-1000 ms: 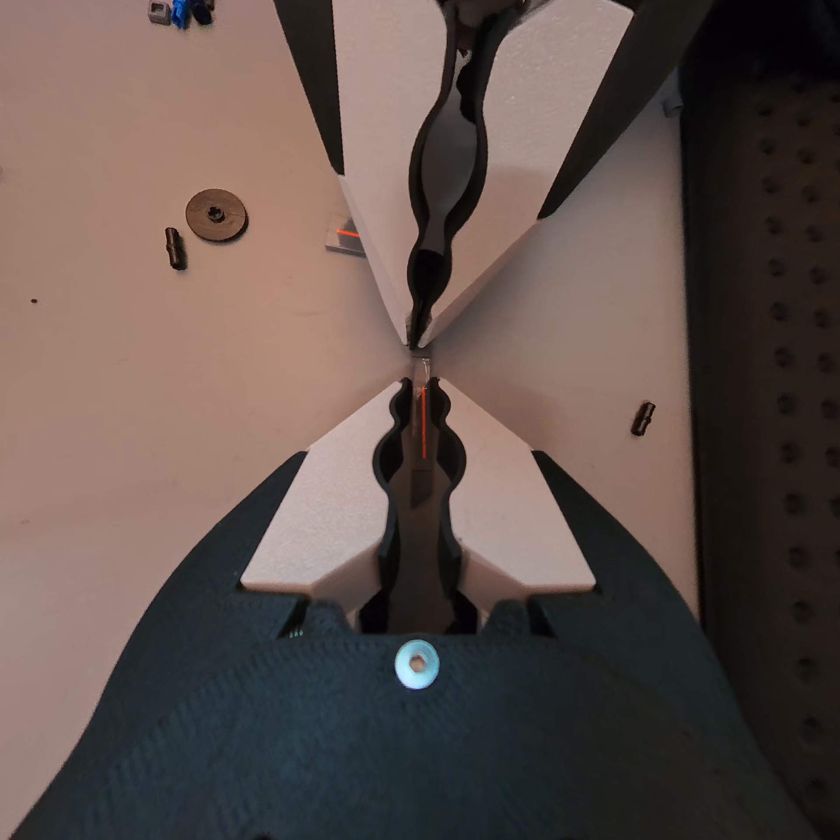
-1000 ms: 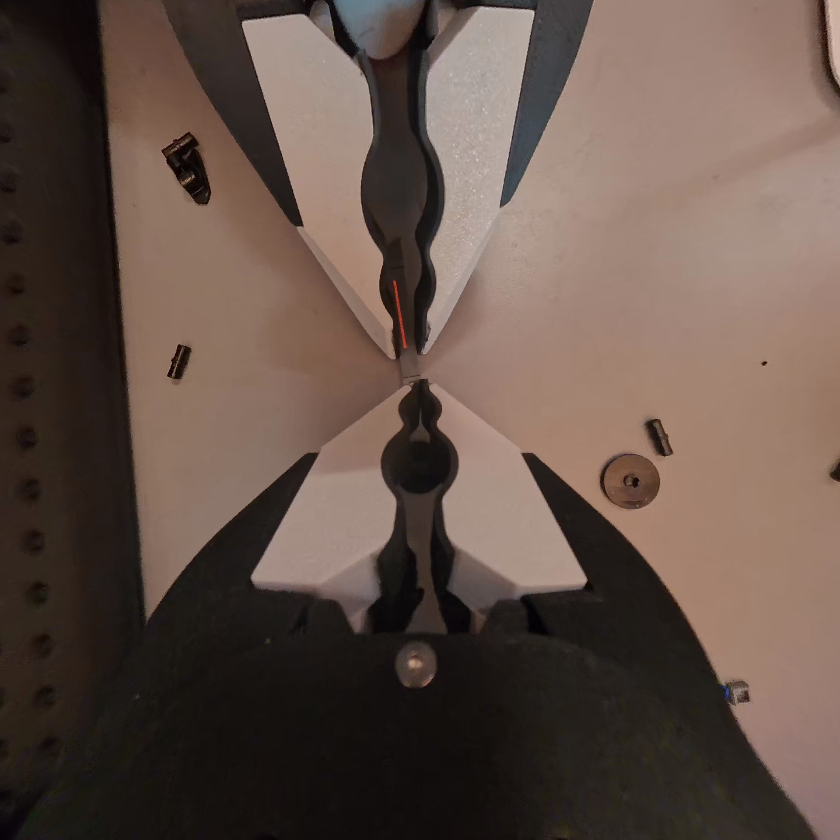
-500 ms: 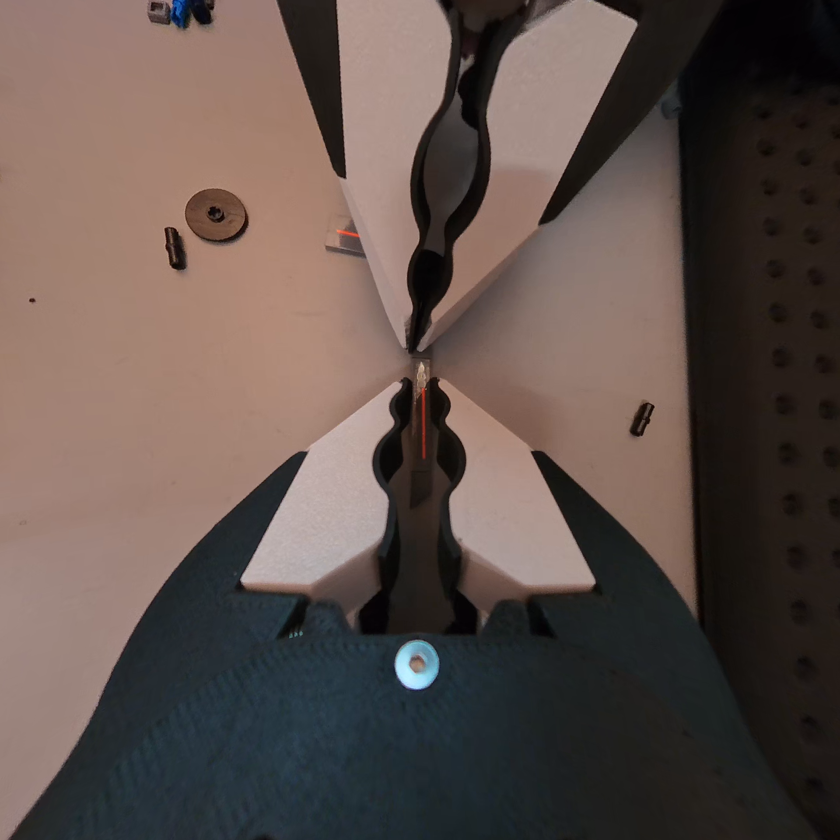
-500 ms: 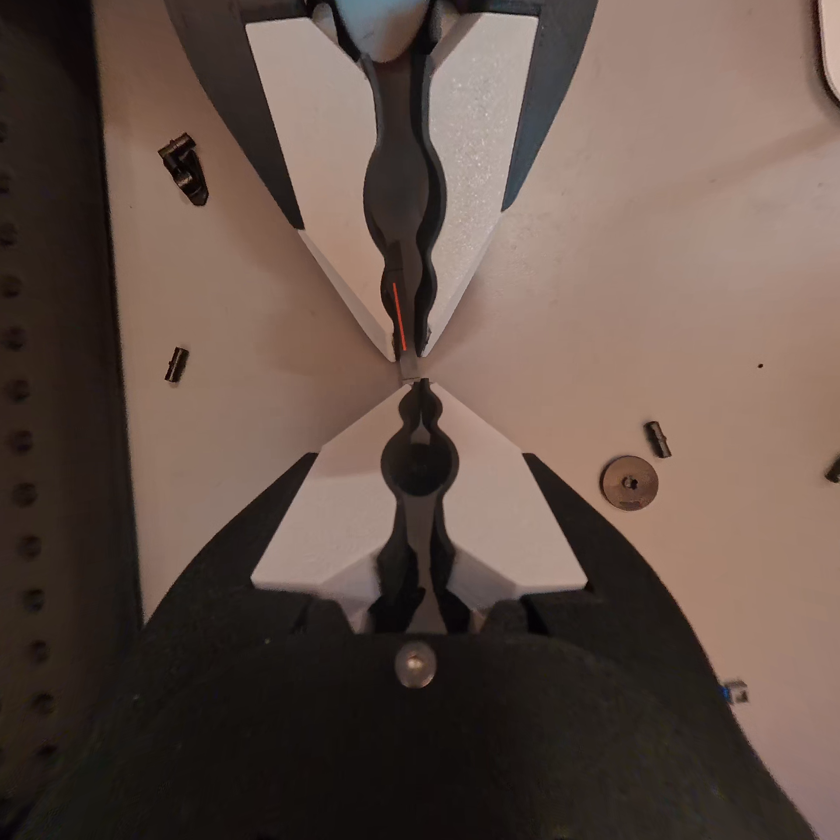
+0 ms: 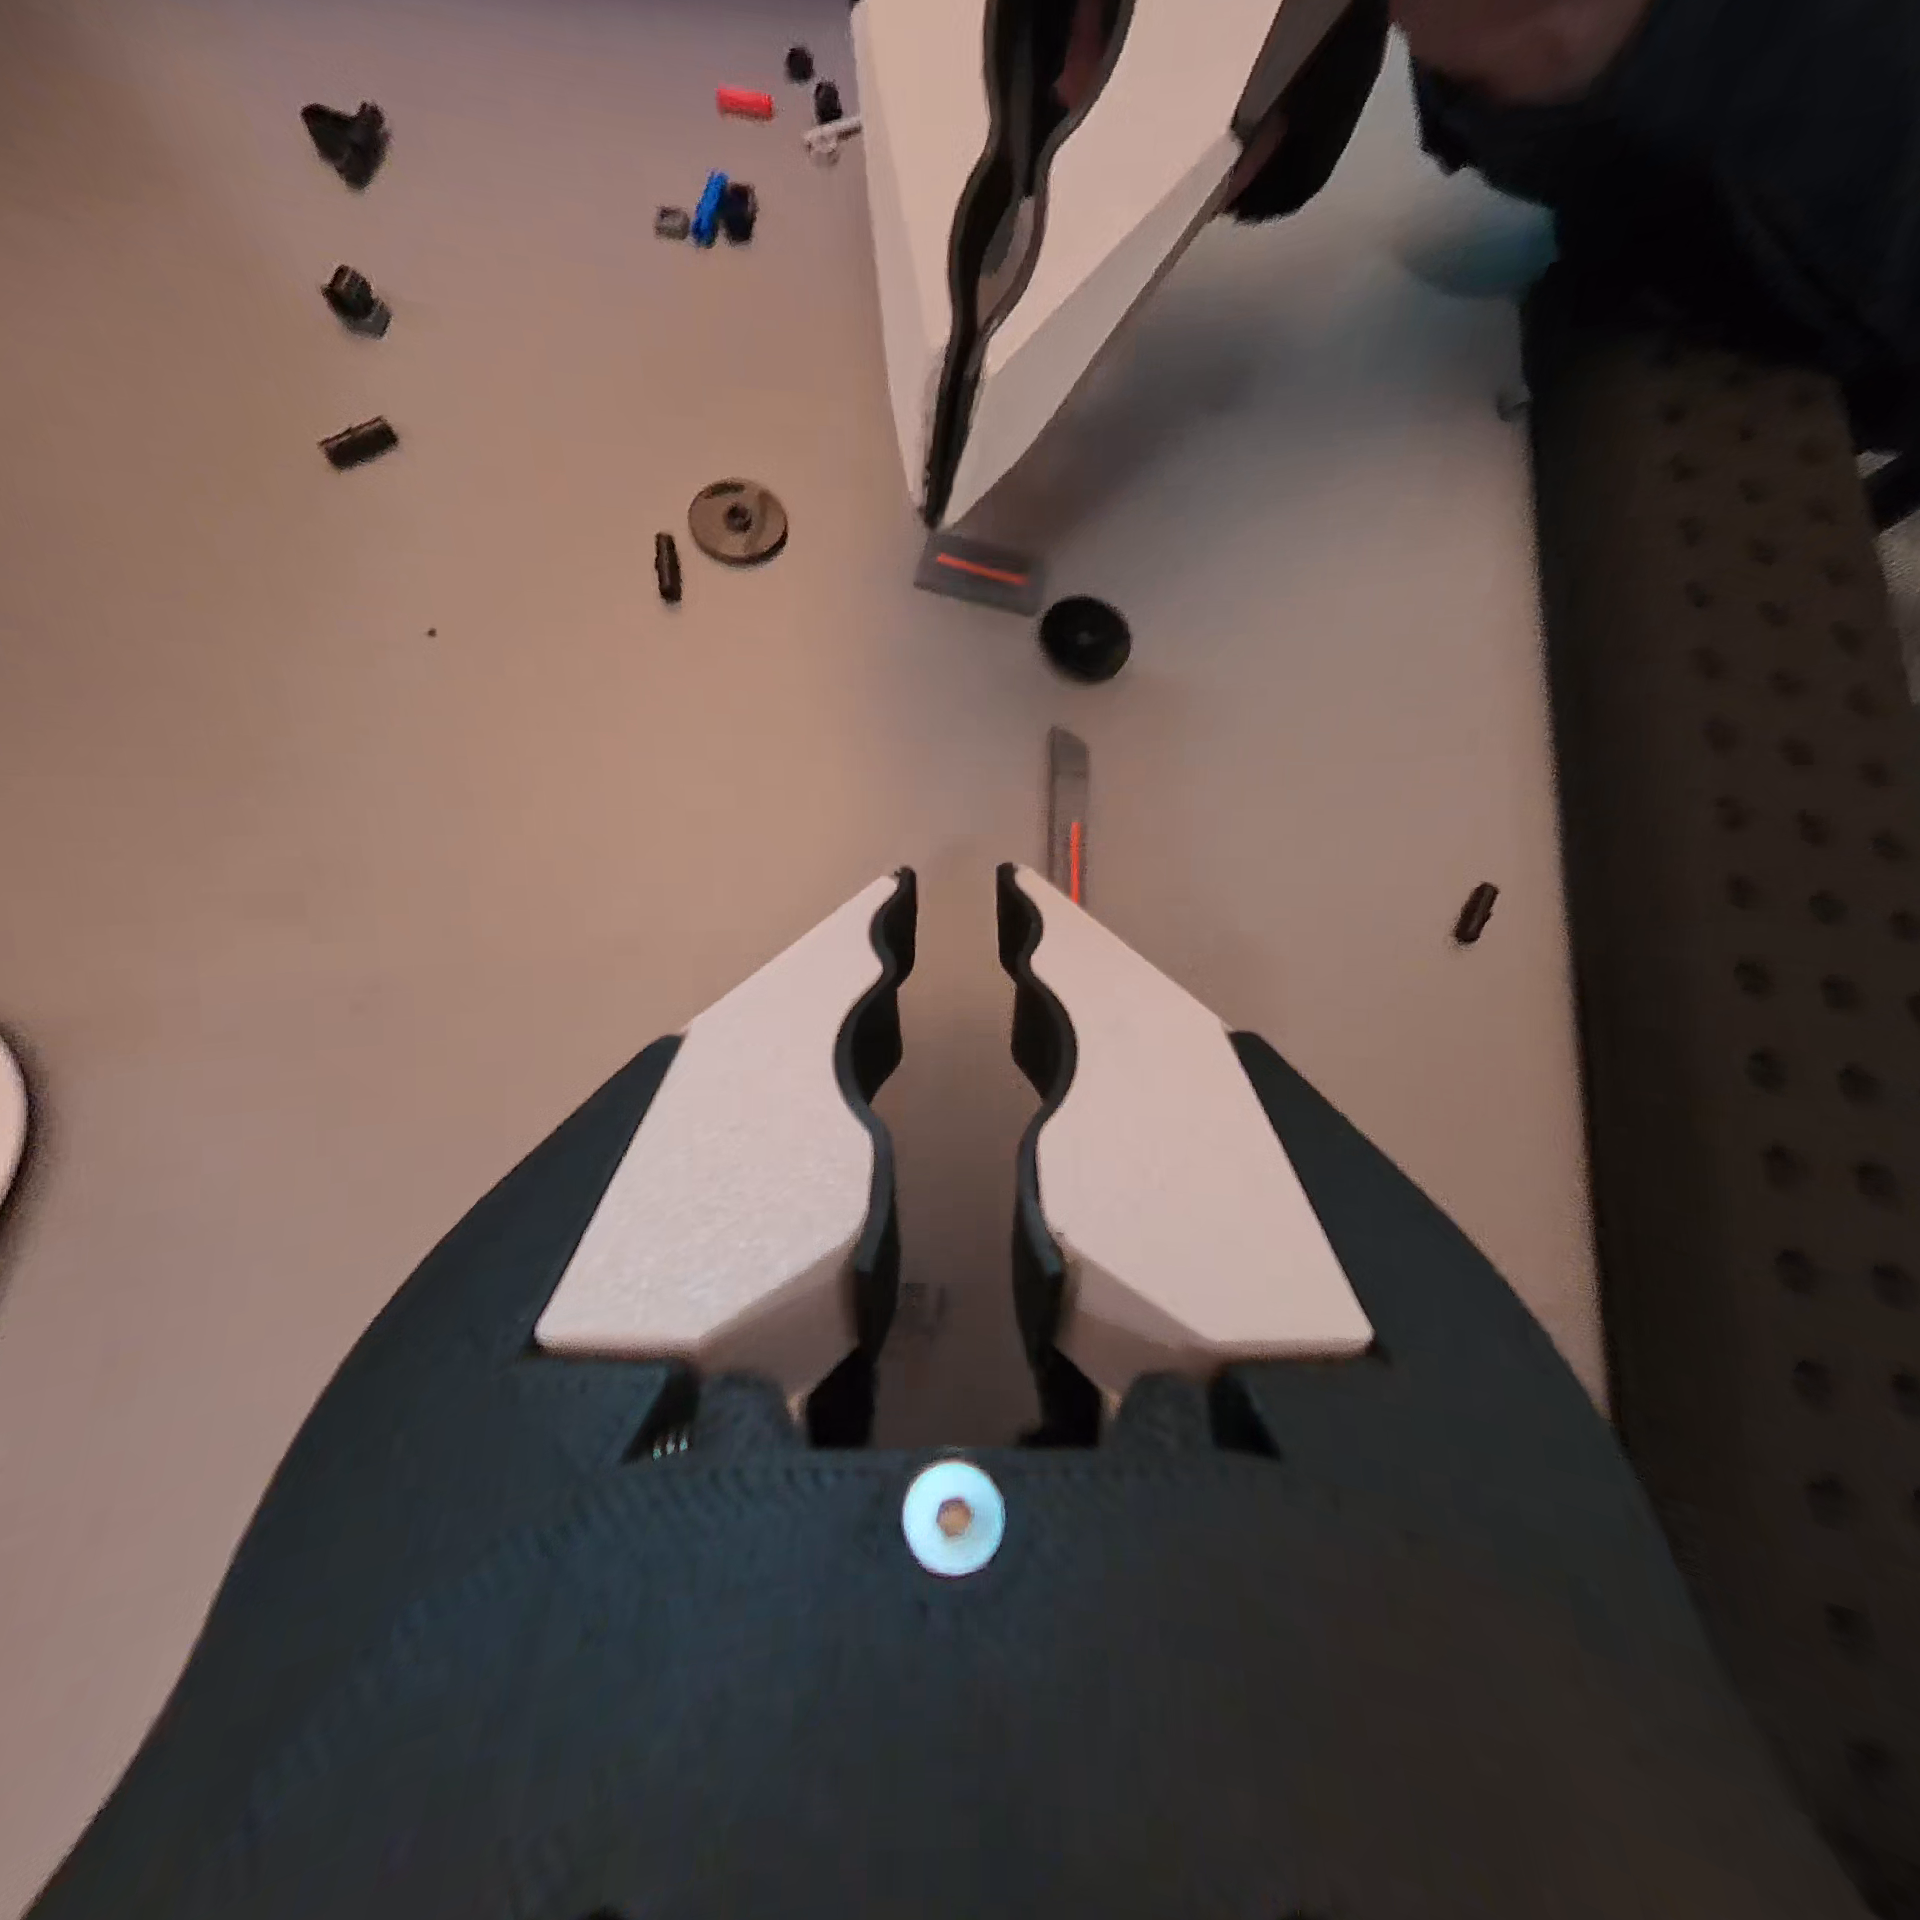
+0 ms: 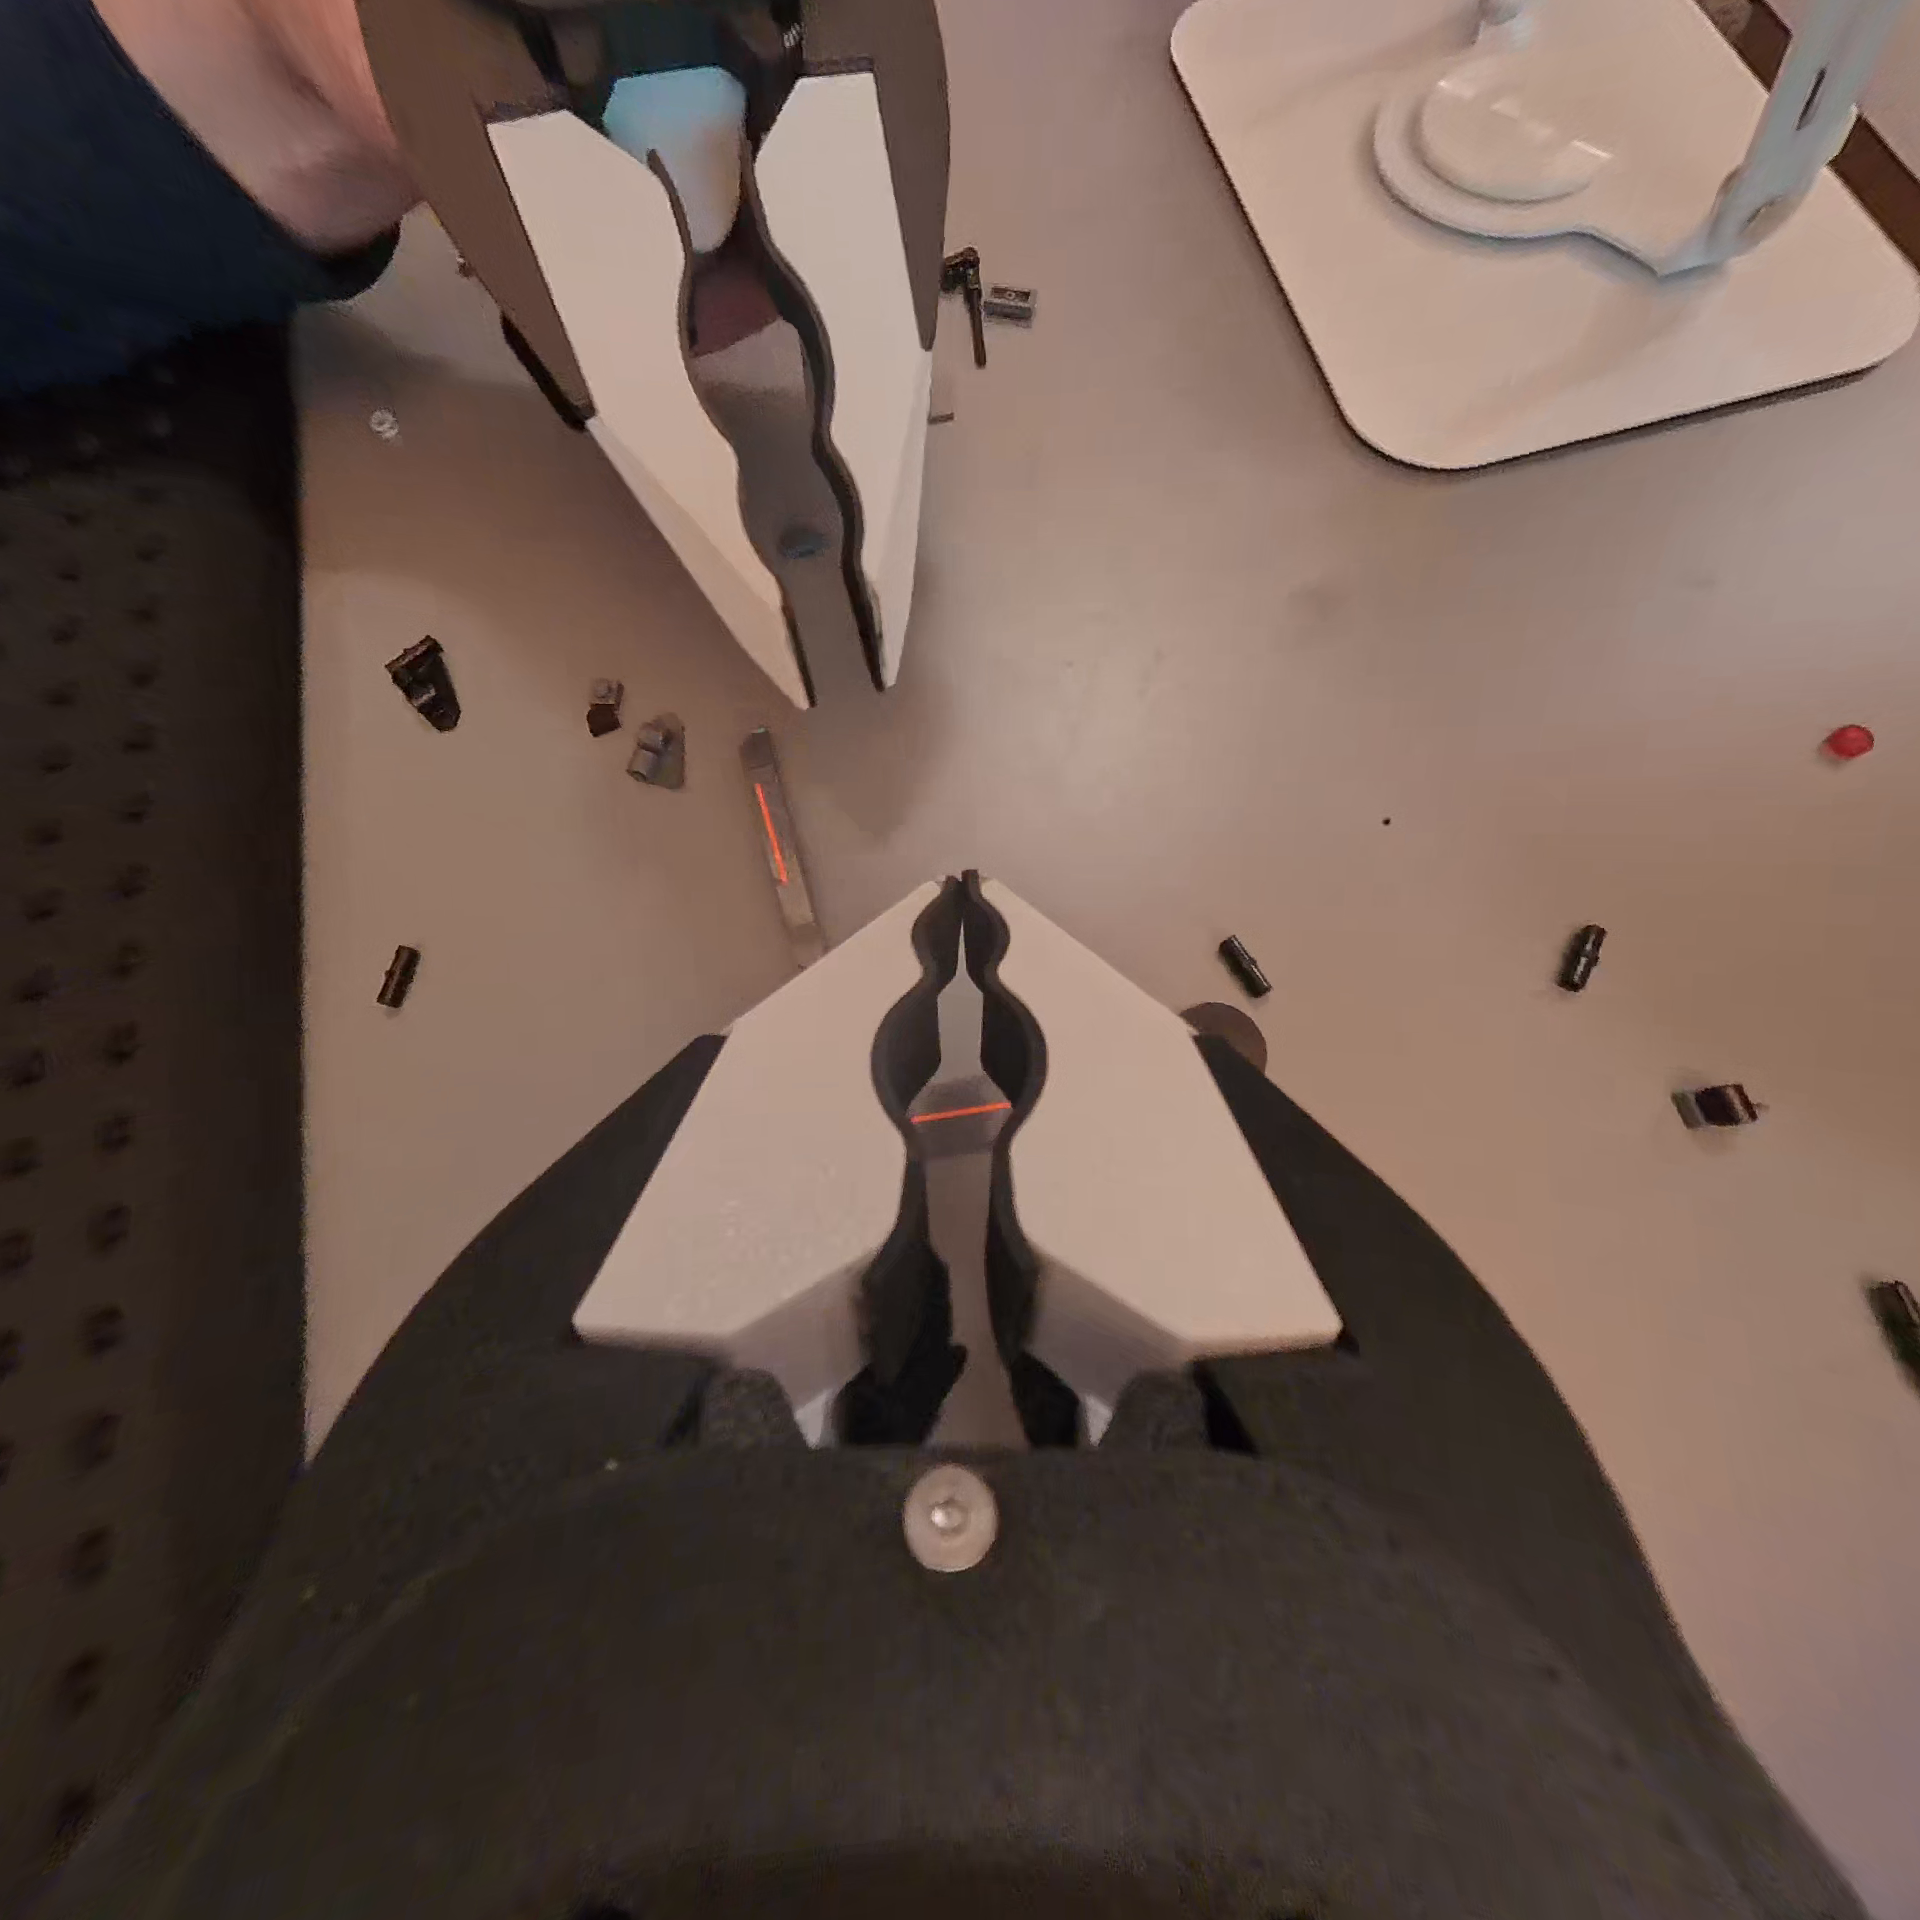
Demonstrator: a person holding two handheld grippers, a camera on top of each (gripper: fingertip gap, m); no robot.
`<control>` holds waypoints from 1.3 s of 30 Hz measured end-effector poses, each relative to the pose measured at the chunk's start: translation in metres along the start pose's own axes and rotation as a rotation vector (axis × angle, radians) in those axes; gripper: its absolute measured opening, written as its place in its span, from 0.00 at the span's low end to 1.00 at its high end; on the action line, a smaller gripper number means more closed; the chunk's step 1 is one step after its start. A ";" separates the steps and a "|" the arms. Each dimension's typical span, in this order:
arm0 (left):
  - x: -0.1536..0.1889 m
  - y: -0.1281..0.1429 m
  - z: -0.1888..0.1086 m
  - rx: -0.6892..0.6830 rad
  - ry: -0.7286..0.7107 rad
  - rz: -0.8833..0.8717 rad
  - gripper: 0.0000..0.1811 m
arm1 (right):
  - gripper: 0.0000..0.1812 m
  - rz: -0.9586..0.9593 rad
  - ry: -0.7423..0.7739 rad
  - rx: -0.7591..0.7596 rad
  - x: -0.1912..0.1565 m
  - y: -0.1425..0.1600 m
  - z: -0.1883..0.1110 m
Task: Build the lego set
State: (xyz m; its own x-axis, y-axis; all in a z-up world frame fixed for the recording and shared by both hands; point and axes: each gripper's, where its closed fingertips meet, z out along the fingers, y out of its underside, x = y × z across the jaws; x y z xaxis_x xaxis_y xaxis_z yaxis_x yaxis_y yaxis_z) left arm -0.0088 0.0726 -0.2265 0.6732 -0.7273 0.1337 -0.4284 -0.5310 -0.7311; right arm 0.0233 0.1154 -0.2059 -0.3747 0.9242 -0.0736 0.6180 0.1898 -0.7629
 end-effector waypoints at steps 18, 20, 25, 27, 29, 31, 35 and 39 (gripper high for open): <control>0.023 0.021 0.029 -0.166 0.058 0.129 0.04 | 0.00 -0.064 -0.008 -0.035 -0.008 0.005 0.010; 0.021 0.020 0.030 -0.167 0.037 0.142 0.04 | 0.00 -0.078 -0.018 -0.026 -0.012 0.002 0.010; 0.017 0.011 0.029 -0.129 0.000 0.163 0.04 | 0.05 -0.137 -0.042 -0.037 -0.024 0.002 0.018; 0.015 0.005 0.027 -0.109 -0.028 0.181 0.03 | 0.08 -0.163 -0.052 -0.045 -0.029 0.002 0.021; 0.014 0.001 0.027 -0.100 -0.055 0.212 0.03 | 0.10 -0.191 -0.039 -0.058 -0.029 0.004 0.023; 0.017 -0.006 0.026 -0.072 -0.048 0.212 0.03 | 0.10 -0.214 -0.021 -0.069 -0.028 0.005 0.024; 0.020 -0.014 0.024 -0.023 -0.029 0.183 0.03 | 0.08 -0.256 -0.001 -0.068 -0.029 0.003 0.023; 0.020 -0.017 0.023 0.014 -0.018 0.157 0.03 | 0.03 -0.290 0.020 -0.057 -0.030 -0.001 0.022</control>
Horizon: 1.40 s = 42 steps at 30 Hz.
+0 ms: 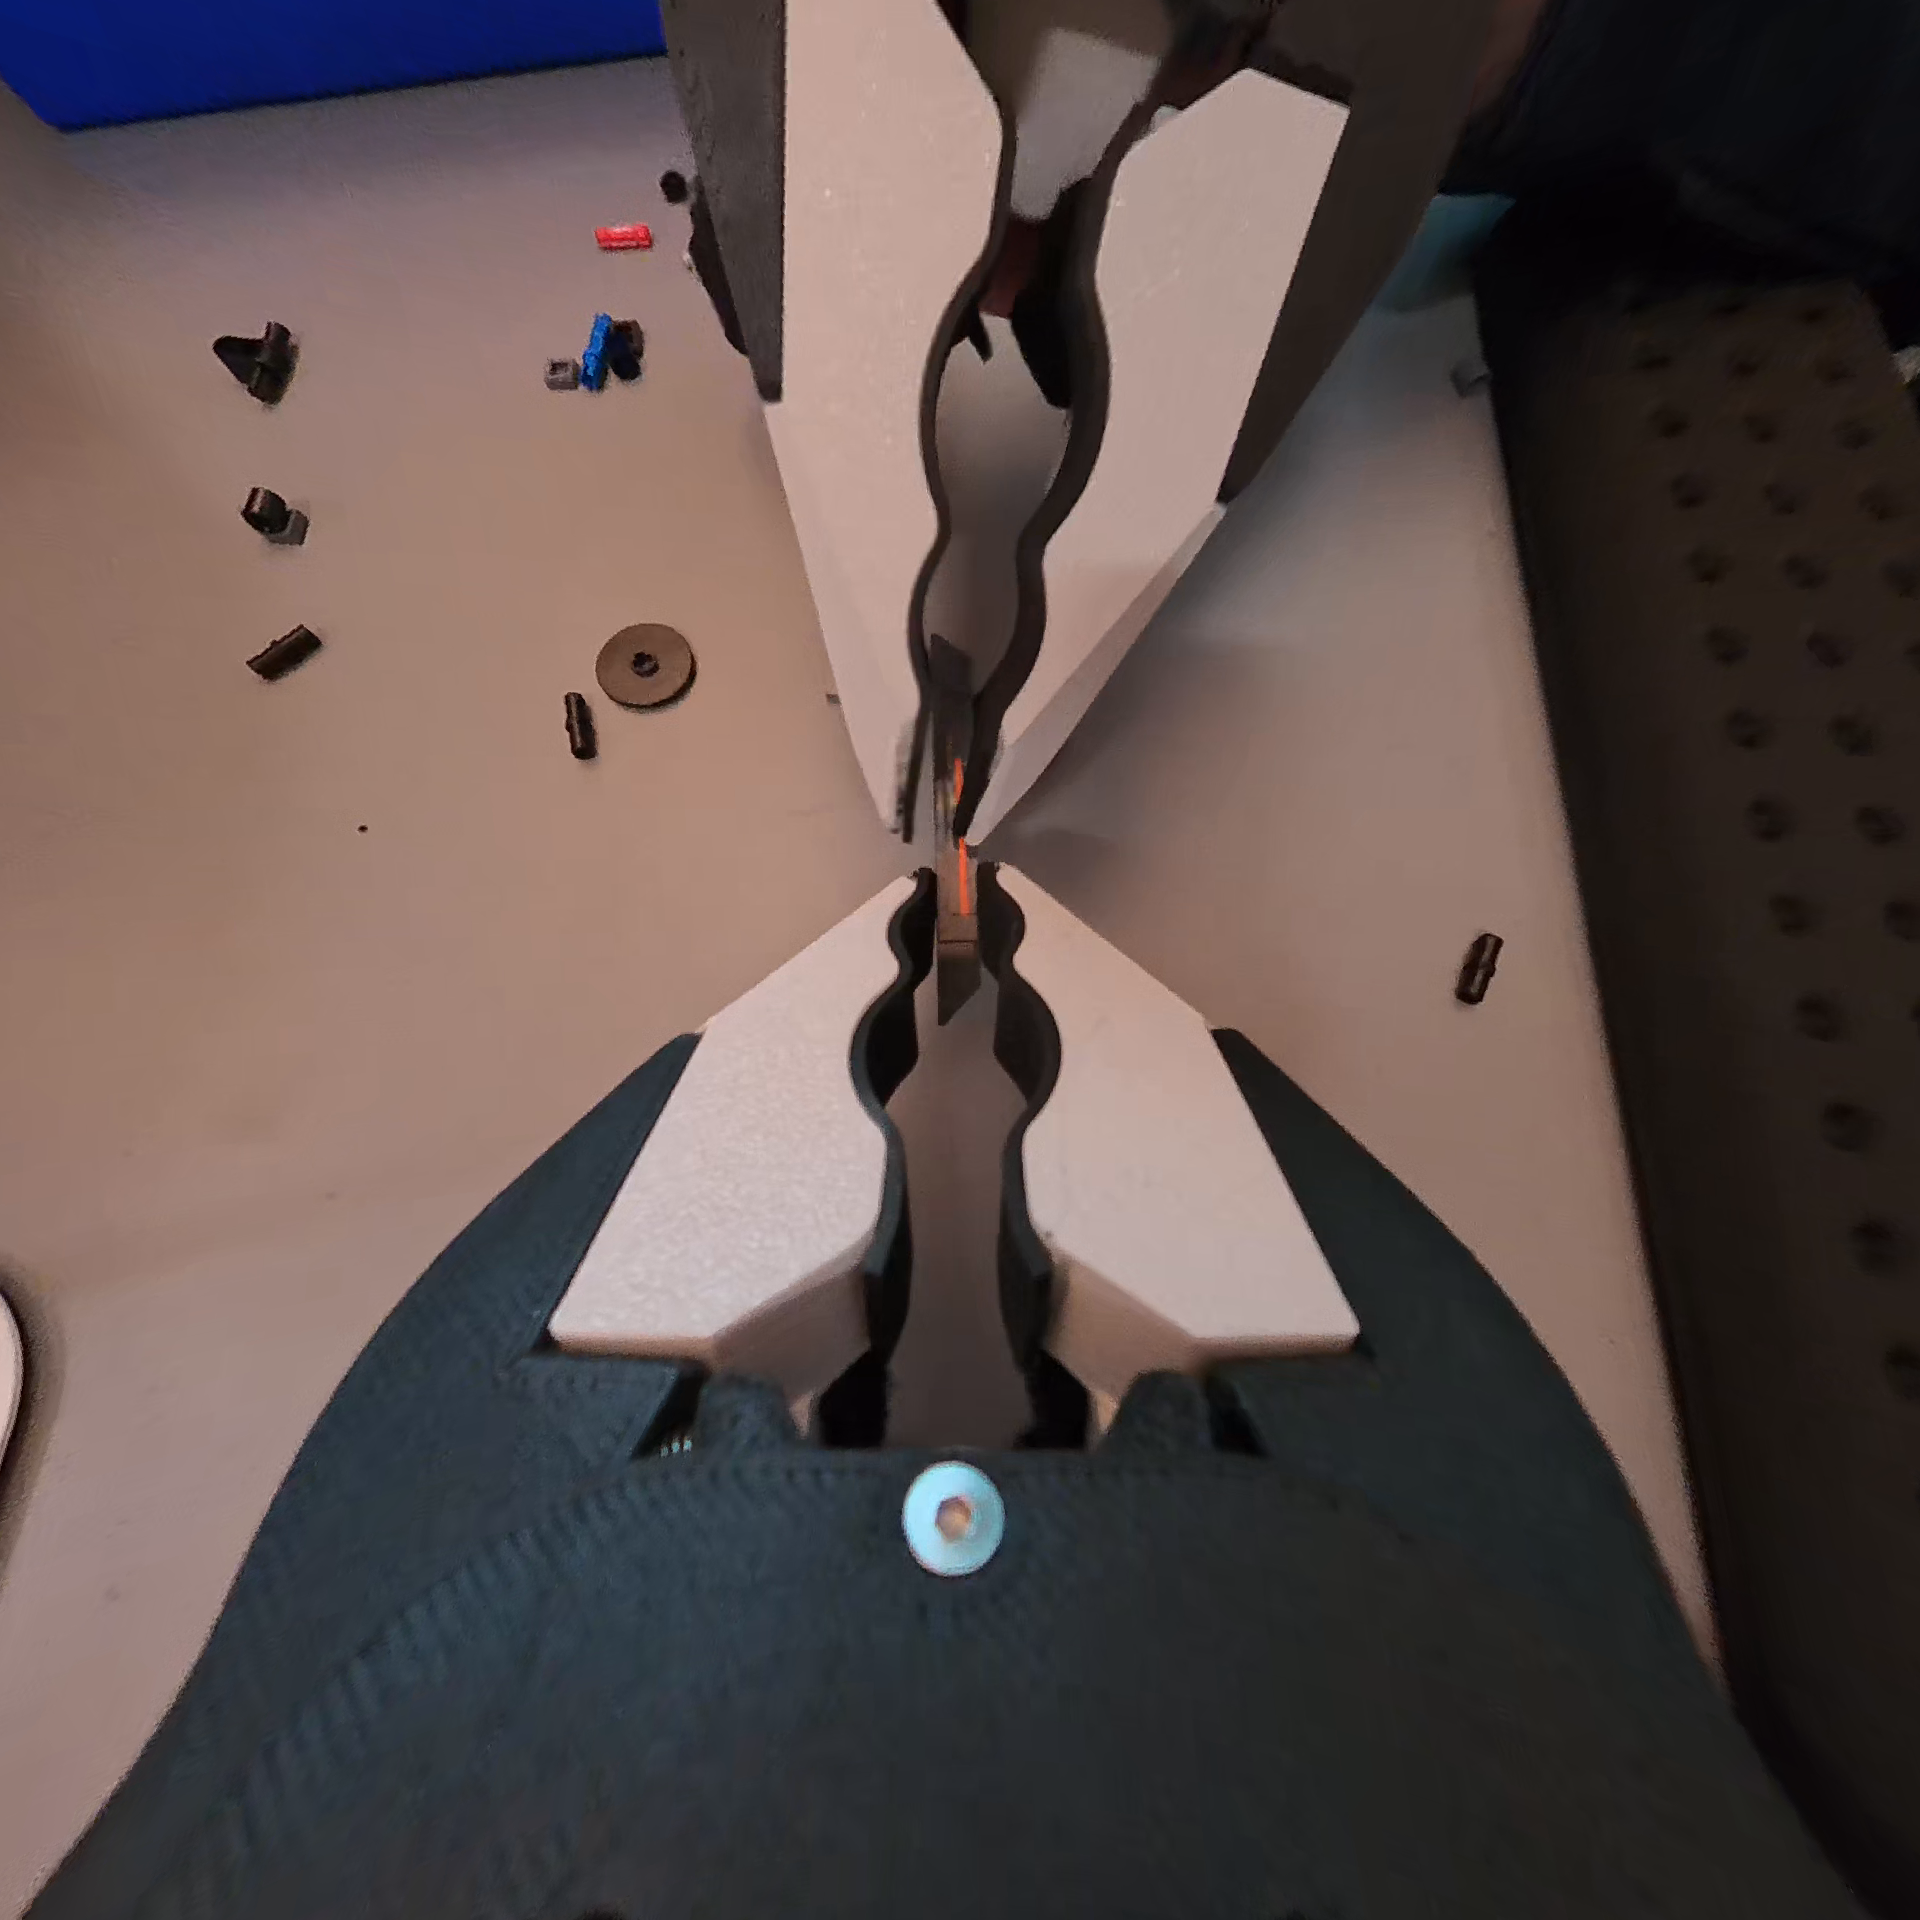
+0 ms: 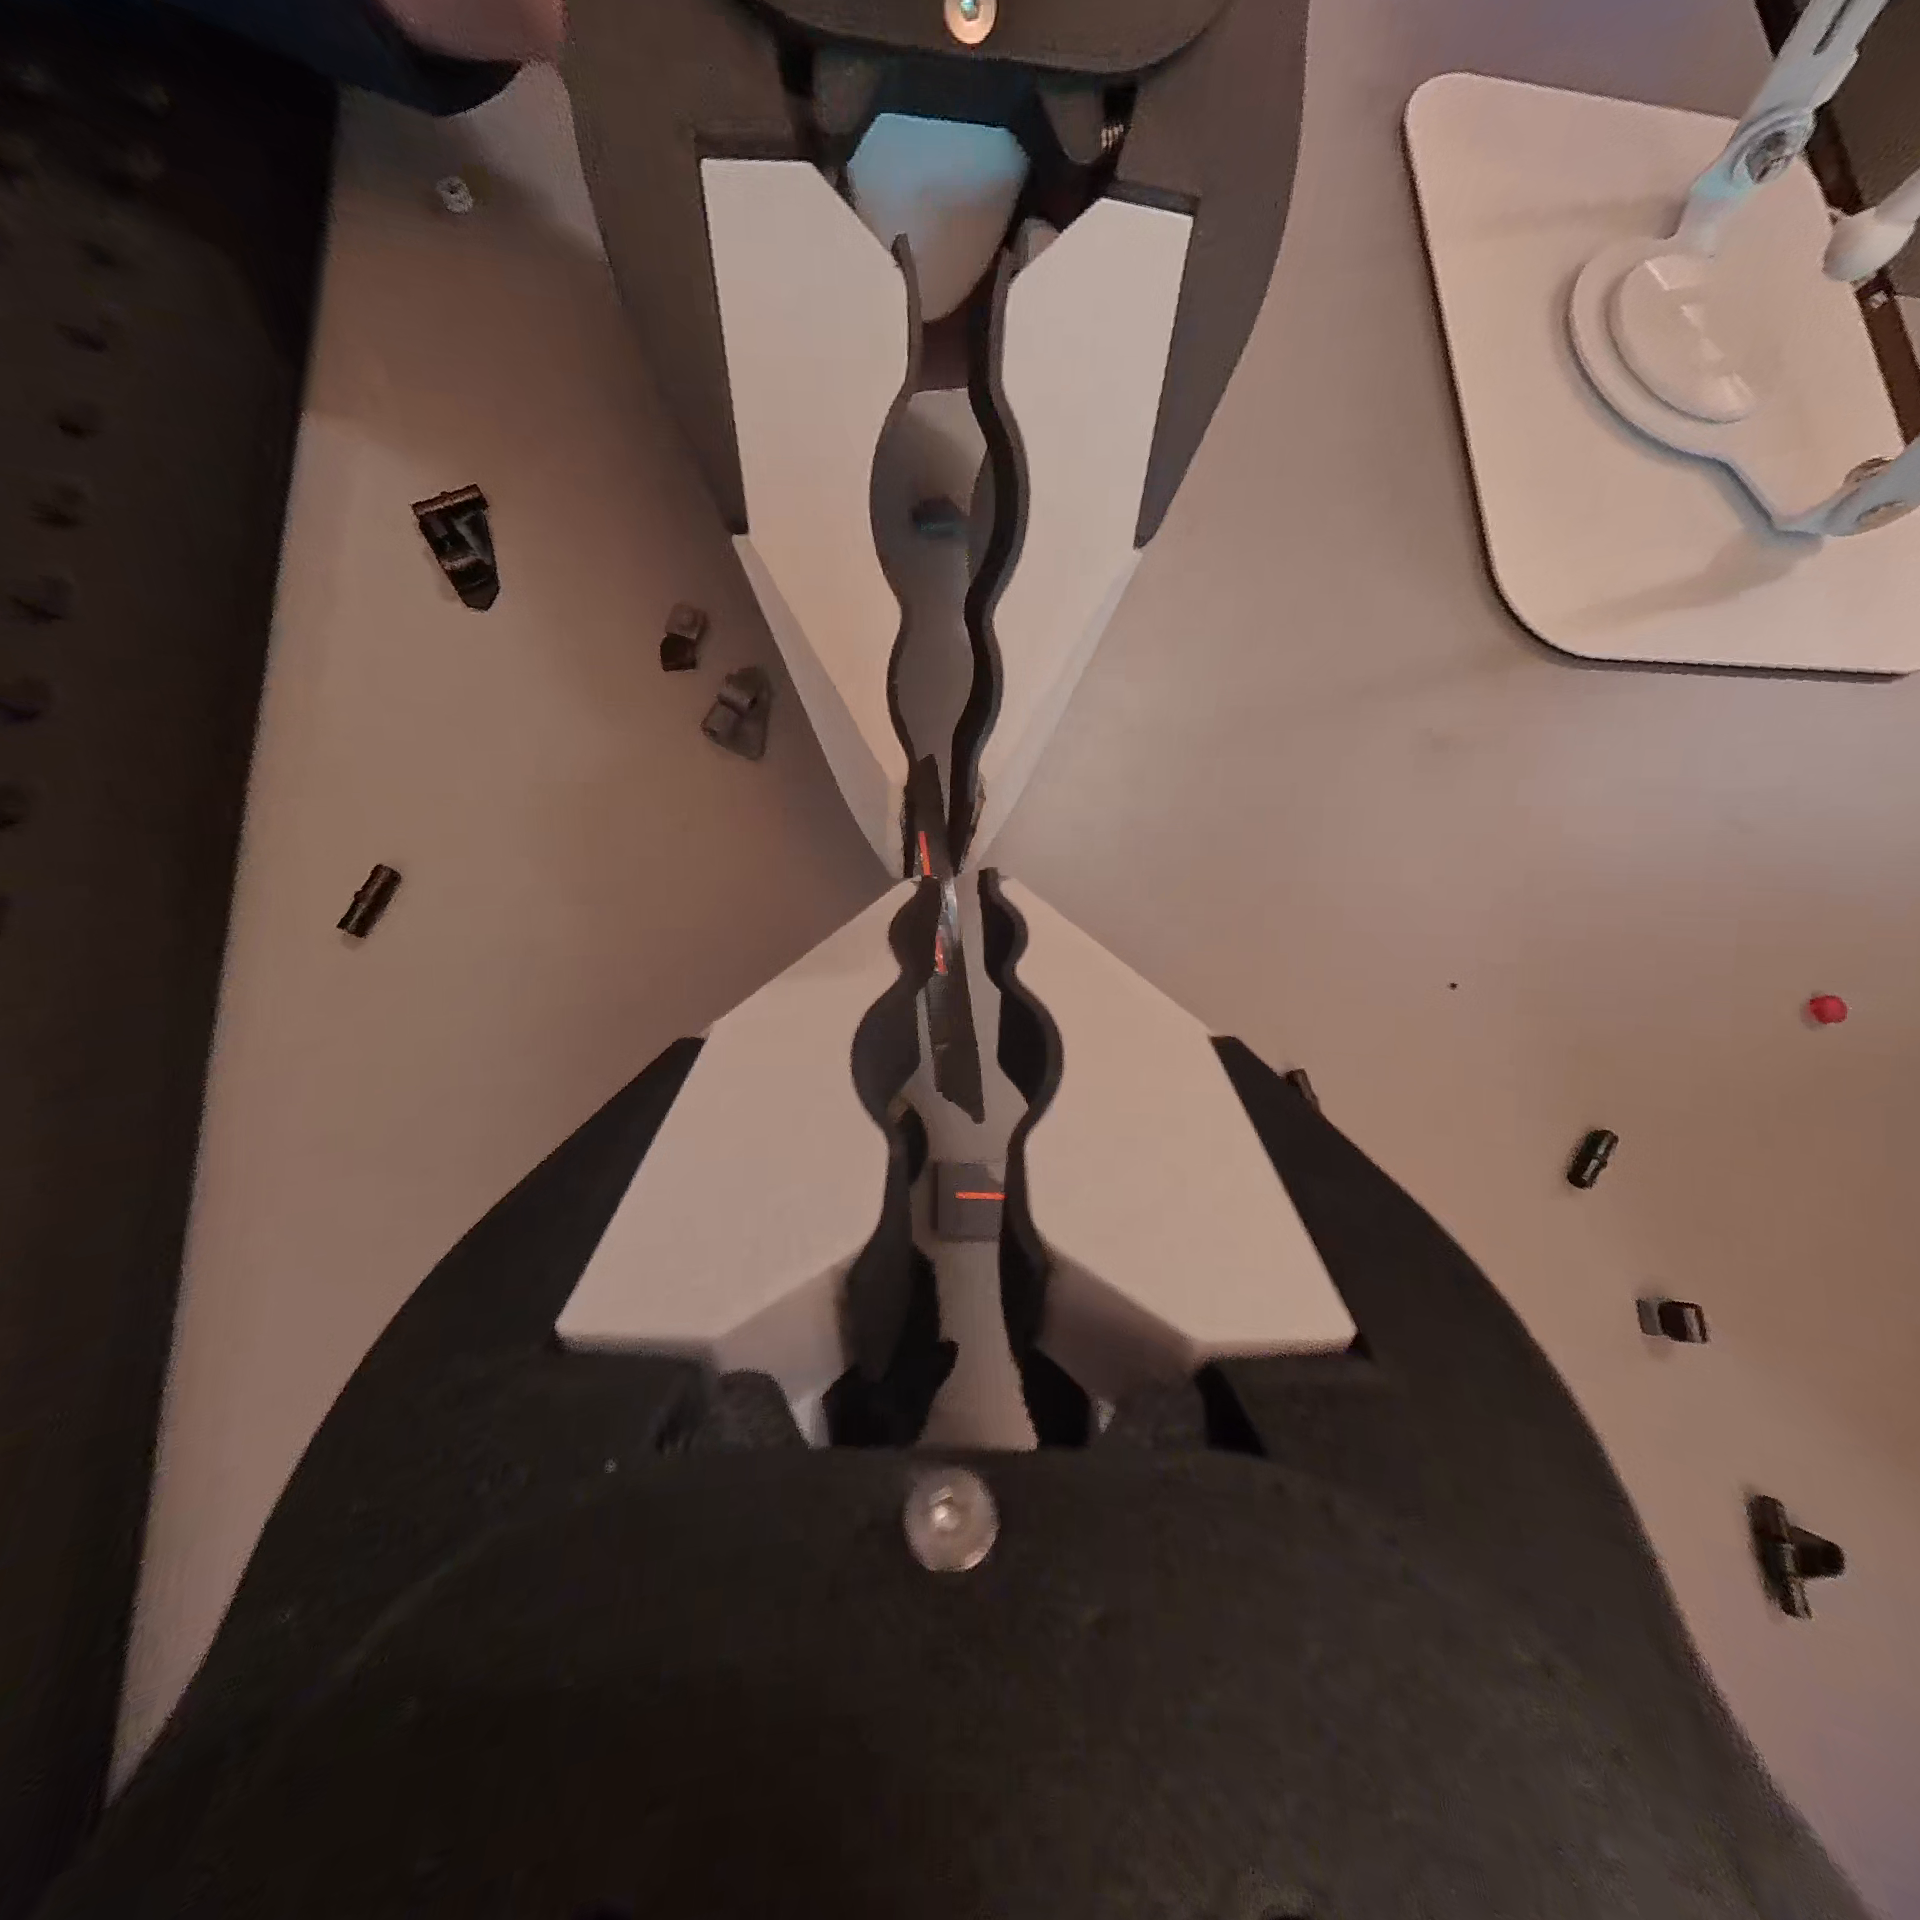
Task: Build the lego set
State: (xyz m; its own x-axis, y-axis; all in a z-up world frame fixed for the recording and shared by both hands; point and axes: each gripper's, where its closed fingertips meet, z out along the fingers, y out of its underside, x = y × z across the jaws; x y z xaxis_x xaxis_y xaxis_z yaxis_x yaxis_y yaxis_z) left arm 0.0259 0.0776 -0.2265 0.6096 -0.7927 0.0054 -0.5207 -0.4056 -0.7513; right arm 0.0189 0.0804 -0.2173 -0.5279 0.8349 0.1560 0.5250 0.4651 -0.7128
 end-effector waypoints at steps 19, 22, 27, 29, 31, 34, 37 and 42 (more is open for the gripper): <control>-0.010 -0.017 -0.011 0.165 0.013 -0.131 0.03 | 0.04 0.003 0.031 -0.019 0.006 0.004 -0.004; -0.012 -0.018 -0.013 0.181 0.006 -0.133 0.03 | 0.04 0.010 0.042 -0.015 0.008 0.002 -0.004; -0.014 -0.018 -0.013 0.190 -0.008 -0.128 0.03 | 0.04 0.010 0.053 -0.008 0.011 0.002 -0.005; -0.017 -0.020 -0.016 0.205 -0.025 -0.124 0.04 | 0.04 0.028 0.059 0.008 0.014 0.001 -0.007; -0.022 -0.021 -0.019 0.220 -0.053 -0.124 0.05 | 0.04 0.033 0.083 0.013 0.019 0.001 -0.010; -0.027 -0.023 -0.024 0.237 -0.085 -0.129 0.08 | 0.03 0.044 0.110 0.031 0.025 0.000 -0.013; -0.029 -0.023 -0.025 0.238 -0.107 -0.112 0.11 | 0.04 0.030 0.145 0.064 0.030 -0.005 -0.019; -0.032 -0.021 -0.025 0.196 -0.175 -0.042 0.15 | 0.04 0.013 0.184 0.090 0.035 -0.009 -0.025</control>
